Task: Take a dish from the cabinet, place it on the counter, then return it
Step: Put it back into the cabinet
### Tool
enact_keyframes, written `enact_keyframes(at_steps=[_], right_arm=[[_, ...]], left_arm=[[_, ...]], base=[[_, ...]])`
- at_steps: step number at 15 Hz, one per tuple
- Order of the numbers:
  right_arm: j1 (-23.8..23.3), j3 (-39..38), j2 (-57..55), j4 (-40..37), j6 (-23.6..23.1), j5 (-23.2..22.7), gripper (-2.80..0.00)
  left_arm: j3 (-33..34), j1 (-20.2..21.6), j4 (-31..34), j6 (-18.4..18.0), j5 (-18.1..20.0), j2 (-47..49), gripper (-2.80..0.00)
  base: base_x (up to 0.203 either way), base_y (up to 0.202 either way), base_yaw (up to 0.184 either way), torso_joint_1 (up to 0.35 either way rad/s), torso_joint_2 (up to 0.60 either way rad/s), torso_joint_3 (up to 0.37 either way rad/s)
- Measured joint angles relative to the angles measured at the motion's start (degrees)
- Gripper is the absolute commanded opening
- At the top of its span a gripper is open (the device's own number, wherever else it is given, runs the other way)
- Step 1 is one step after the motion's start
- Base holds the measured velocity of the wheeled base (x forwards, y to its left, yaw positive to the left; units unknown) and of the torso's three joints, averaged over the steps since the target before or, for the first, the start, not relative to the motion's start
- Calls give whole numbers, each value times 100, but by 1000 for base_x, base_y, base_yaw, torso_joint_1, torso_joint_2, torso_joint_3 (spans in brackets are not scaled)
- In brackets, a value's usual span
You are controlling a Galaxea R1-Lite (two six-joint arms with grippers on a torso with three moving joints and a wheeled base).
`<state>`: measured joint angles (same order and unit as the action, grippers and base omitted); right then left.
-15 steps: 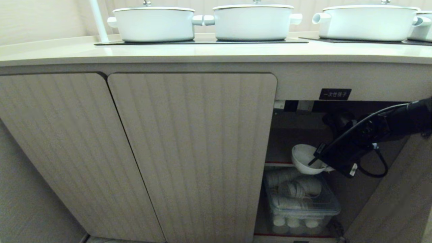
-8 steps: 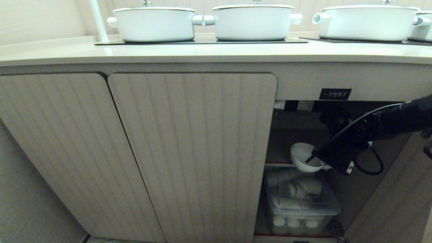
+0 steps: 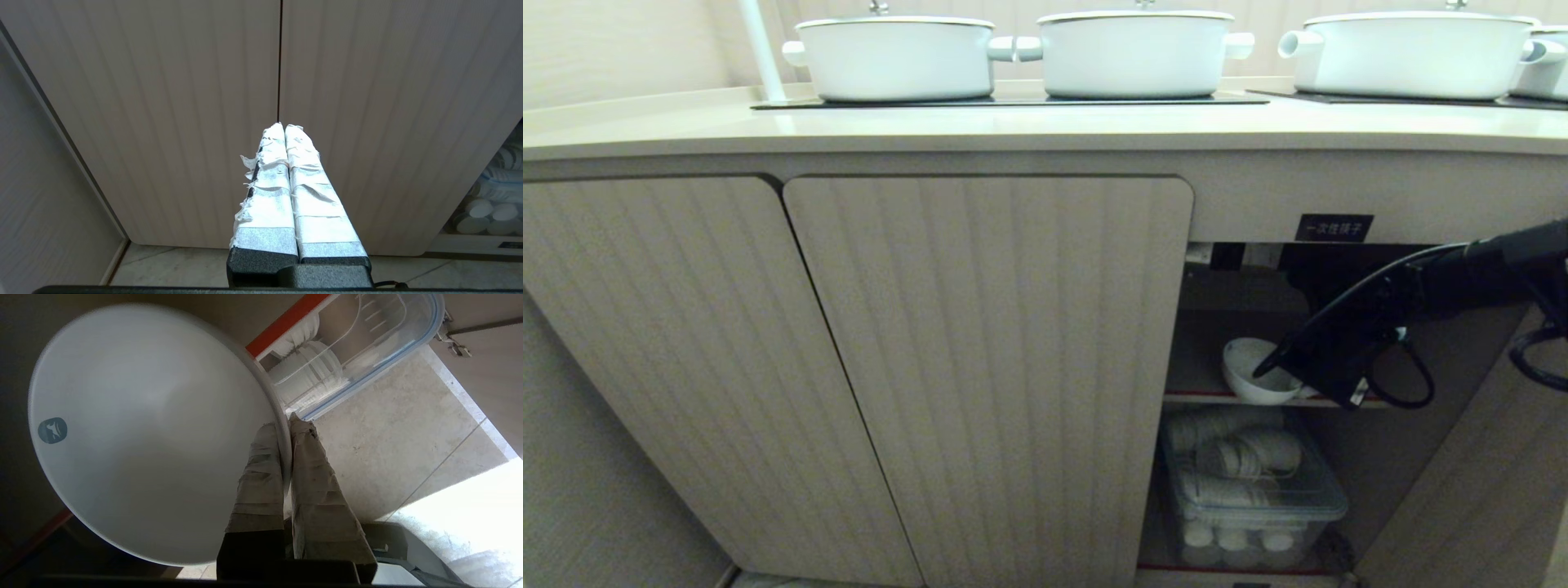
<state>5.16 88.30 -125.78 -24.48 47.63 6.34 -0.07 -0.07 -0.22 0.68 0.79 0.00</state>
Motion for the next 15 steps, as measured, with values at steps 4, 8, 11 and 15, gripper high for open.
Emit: enact_keyframes(at_steps=[4,8,11,15], right_arm=[[-10,53,-122,58,108,128,-280],[-10,60,-194,354,143,263,-280],[-9,62,-222,469,140,283,-280],[-4,40,-261,647,140,361,-280]], left_arm=[[0,0,-2,-3,0,0,-280],[0,-4,0,0,-2,0,-280],[0,0,0,-2,-2,0,-280],[0,0,-2,-2,2,0,-280]], base=[[0,0,0,0,0,0],[0,0,0,0,0,0],[0,0,0,0,0,0],[0,0,0,0,0,0]])
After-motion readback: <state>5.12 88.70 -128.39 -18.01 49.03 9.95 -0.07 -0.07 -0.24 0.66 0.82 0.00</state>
